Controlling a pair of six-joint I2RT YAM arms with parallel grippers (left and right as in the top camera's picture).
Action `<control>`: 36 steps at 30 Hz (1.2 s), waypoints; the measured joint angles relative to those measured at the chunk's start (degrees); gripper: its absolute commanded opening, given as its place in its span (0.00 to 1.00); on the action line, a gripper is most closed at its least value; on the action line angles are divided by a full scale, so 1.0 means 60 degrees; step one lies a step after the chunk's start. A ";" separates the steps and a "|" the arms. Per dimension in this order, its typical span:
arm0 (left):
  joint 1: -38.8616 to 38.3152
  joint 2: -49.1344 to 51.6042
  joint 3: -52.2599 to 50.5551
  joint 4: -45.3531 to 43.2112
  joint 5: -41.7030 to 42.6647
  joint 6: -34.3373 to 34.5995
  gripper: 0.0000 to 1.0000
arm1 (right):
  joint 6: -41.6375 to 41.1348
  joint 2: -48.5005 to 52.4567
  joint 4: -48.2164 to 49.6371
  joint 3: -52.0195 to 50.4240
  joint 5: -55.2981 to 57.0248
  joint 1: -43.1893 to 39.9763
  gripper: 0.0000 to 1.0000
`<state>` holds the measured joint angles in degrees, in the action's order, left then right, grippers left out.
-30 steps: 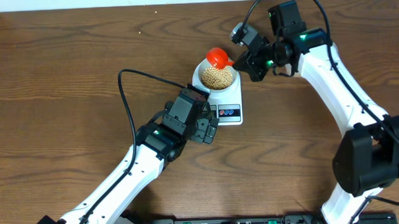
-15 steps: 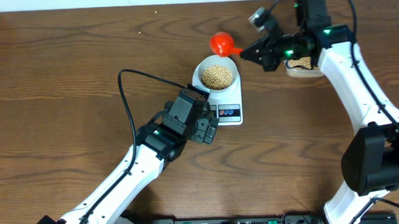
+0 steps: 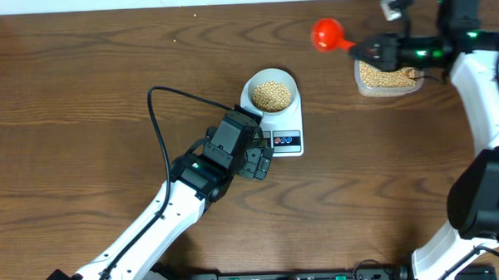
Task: Scoop item into bowl and weigh 50g on scale
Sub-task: 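Carry the red scoop right back over the chickpea tub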
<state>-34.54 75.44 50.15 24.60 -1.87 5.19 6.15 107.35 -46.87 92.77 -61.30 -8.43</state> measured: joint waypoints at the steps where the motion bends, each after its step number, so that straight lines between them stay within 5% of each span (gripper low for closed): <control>1: 0.0000 0.0000 0.0000 0.0000 0.0000 0.0000 0.98 | -0.0022 0.0000 -0.0215 0.0000 0.0091 -0.0175 0.01; 8: 0.0000 0.0000 0.0000 0.0000 0.0000 0.0000 0.98 | 0.0171 0.0000 -0.1661 0.0000 0.1588 -0.1158 0.01; 22: 0.0000 0.0000 0.0000 0.0000 0.0000 -0.0004 0.98 | 0.0339 -0.1220 -0.1861 0.0000 0.5570 -0.1253 0.01; 36: 0.0000 0.0000 0.0000 0.0000 0.0000 0.0000 0.98 | 0.0845 -0.1596 -0.2229 0.0000 1.0633 0.1045 0.01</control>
<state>-34.54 75.44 50.15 24.60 -1.87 5.19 11.22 97.78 -60.25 92.77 2.50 -2.15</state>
